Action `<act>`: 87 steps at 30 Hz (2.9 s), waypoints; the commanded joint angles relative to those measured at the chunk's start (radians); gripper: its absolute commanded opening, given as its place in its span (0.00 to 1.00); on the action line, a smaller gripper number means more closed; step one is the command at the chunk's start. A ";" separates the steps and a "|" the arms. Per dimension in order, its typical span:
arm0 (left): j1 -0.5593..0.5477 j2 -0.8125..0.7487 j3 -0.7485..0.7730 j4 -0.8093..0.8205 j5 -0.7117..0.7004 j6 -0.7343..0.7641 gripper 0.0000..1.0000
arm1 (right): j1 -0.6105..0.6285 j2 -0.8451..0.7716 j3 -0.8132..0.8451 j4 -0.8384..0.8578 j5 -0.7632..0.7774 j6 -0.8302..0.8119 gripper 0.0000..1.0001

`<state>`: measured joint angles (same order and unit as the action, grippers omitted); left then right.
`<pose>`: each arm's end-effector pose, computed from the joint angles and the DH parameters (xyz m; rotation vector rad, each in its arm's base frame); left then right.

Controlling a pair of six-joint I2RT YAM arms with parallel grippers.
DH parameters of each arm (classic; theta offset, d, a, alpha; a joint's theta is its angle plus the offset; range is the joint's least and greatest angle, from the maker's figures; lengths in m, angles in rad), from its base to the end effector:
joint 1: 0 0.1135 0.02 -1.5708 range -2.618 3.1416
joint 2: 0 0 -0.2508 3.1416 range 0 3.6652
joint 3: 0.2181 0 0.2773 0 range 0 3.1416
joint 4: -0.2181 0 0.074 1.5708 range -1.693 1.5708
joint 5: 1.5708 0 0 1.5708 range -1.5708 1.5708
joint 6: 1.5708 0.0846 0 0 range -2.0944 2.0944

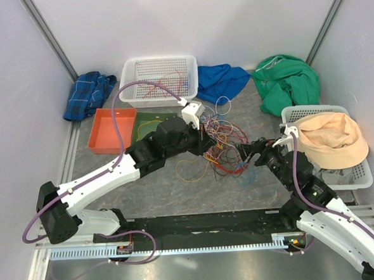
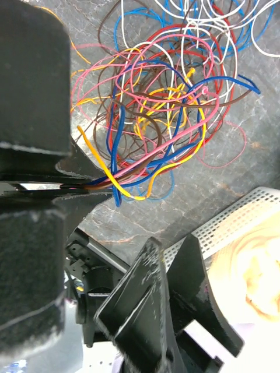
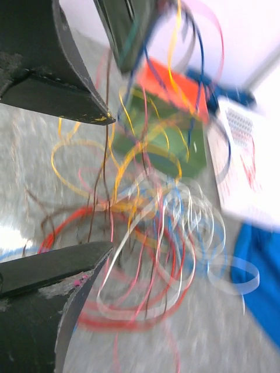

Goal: Untangle the cables

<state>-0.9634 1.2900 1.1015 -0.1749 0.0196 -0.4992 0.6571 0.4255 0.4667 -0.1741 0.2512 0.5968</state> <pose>0.2132 -0.3096 0.3063 0.4888 2.0075 -0.9666 0.1824 0.1142 0.2675 0.1399 1.7469 0.7163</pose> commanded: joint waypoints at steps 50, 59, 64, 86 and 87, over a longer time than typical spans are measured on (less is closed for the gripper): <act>0.014 0.014 0.057 -0.184 -0.245 -0.118 0.48 | 0.049 0.191 0.205 0.037 0.012 -0.117 0.00; 0.017 -0.090 -0.037 -0.250 -0.339 -0.078 0.63 | 0.047 0.214 0.426 -0.163 0.132 -0.146 0.00; 0.017 -0.167 -0.115 -0.035 -0.256 -0.026 0.61 | 0.049 0.243 0.481 -0.189 0.111 -0.129 0.00; 0.009 -0.071 -0.356 0.770 0.114 0.172 0.57 | 0.049 0.265 0.492 -0.199 -0.032 -0.058 0.00; 0.008 -0.058 -0.351 0.779 0.117 0.174 0.57 | 0.047 0.265 0.492 -0.199 -0.032 -0.058 0.00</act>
<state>-0.9497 1.1915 0.6998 0.5049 0.0853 -0.3901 0.7052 0.6949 0.9134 -0.3828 0.2432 0.5282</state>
